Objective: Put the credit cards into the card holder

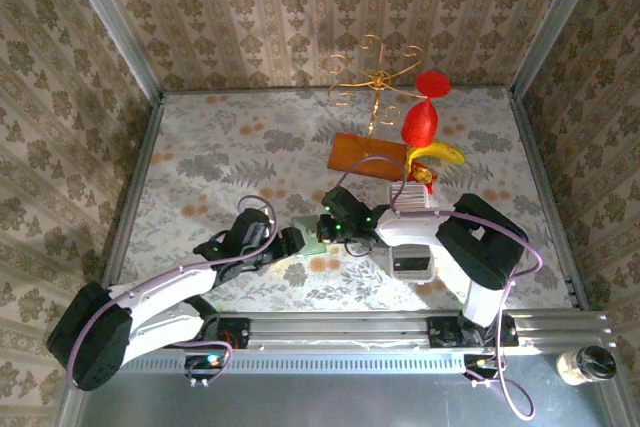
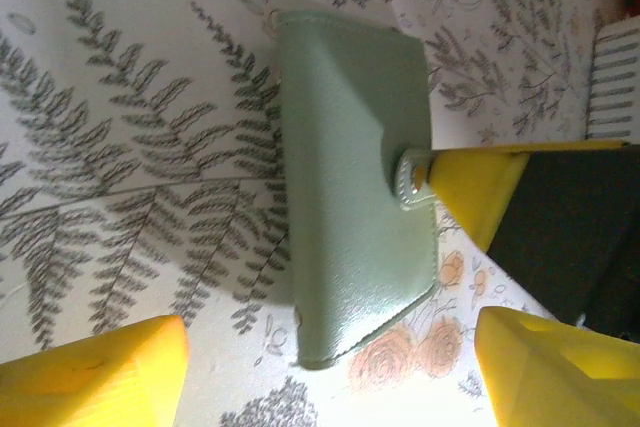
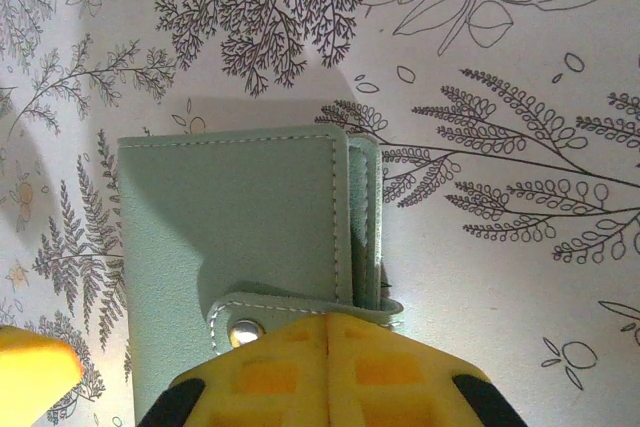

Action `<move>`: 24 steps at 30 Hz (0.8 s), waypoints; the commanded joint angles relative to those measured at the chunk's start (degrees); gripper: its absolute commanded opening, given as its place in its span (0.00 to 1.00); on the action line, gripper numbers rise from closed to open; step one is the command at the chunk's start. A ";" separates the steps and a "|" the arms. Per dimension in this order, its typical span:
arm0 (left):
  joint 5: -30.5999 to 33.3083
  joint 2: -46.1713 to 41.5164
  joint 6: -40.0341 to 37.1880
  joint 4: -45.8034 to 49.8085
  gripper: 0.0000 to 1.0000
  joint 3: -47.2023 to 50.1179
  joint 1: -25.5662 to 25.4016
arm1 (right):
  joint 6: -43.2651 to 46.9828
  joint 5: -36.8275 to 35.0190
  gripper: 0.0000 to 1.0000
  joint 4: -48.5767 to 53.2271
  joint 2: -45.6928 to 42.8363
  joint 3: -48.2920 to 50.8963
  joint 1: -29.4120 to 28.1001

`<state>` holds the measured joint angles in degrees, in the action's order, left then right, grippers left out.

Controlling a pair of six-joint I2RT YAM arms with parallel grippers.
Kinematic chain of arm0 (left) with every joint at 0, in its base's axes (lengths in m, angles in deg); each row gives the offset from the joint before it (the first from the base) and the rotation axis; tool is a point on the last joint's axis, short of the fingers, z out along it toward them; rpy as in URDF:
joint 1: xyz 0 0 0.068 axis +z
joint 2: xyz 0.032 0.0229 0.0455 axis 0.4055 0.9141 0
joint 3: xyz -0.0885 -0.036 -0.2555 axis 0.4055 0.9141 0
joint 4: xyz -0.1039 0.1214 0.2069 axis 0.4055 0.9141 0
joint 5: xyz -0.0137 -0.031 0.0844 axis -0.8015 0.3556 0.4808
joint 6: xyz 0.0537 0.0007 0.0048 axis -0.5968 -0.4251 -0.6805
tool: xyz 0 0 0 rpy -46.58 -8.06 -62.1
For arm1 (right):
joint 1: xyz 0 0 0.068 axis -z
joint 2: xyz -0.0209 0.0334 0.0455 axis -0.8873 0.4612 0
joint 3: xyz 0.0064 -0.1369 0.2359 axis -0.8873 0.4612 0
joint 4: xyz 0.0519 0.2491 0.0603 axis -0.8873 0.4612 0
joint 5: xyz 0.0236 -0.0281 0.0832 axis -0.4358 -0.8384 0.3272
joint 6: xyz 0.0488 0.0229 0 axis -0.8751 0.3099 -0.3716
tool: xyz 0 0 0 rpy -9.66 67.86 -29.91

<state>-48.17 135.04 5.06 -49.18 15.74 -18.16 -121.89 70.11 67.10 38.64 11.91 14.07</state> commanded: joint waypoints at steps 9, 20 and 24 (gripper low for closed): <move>0.11 6.32 3.19 -8.60 0.73 -1.08 -0.48 | -1.82 -1.11 0.06 4.48 0.95 3.84 0.69; -1.92 14.27 3.72 -13.82 0.67 -2.05 -0.98 | -2.35 -0.95 0.05 3.25 0.81 4.74 0.98; -2.46 15.54 4.37 -16.36 0.61 -1.71 -1.14 | -2.50 -0.78 0.05 3.11 0.86 4.88 0.98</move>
<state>-48.00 147.26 8.36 -58.45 14.60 -18.42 -123.35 70.48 63.50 38.21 14.10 14.57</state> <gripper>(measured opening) 0.616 0.048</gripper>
